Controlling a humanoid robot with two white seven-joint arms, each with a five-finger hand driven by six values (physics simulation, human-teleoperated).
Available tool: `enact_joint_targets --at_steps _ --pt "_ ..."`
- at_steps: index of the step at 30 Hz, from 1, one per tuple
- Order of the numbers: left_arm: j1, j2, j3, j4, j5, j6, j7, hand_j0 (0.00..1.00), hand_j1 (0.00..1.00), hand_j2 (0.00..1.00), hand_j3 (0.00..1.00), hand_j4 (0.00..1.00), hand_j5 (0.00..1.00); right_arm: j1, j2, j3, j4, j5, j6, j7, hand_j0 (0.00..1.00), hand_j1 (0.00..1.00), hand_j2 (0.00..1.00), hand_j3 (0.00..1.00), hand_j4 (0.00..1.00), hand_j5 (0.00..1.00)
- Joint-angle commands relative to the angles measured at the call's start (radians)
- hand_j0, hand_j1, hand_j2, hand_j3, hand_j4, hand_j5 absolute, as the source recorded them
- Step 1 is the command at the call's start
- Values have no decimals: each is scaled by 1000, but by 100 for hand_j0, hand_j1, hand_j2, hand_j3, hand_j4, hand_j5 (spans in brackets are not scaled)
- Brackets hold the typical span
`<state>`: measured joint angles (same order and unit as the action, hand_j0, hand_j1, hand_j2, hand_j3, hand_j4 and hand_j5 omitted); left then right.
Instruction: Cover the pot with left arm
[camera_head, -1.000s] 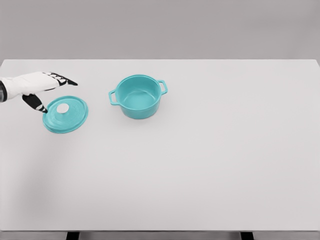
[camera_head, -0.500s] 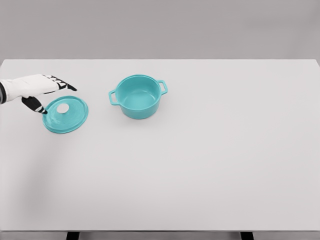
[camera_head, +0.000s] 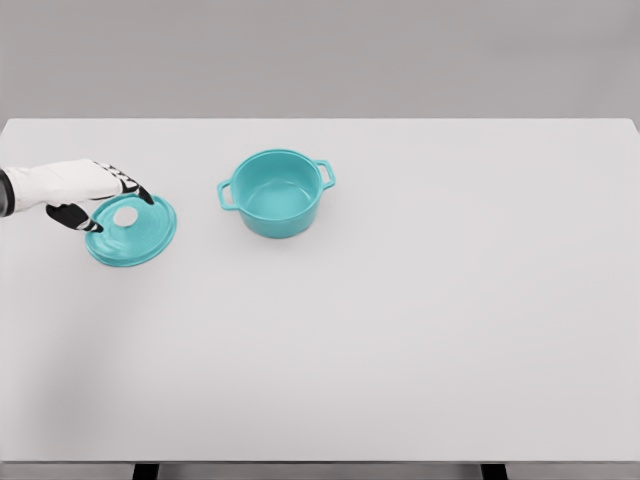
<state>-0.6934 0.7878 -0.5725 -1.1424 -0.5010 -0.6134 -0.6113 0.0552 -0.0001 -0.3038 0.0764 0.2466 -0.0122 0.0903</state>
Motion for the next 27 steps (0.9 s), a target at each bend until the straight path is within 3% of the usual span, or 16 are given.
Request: enact_joint_targets --at_steps 1,27 --pt "0 1 -3 1 4 3 0 76 76 76 76 76 76 0 0 0 0 0 0 0 100 100 100 100 100 100" --pt "5 -24 -3 32 -10 3 0 74 74 74 74 74 74 0 0 0 0 0 0 0 100 100 100 100 100 100"
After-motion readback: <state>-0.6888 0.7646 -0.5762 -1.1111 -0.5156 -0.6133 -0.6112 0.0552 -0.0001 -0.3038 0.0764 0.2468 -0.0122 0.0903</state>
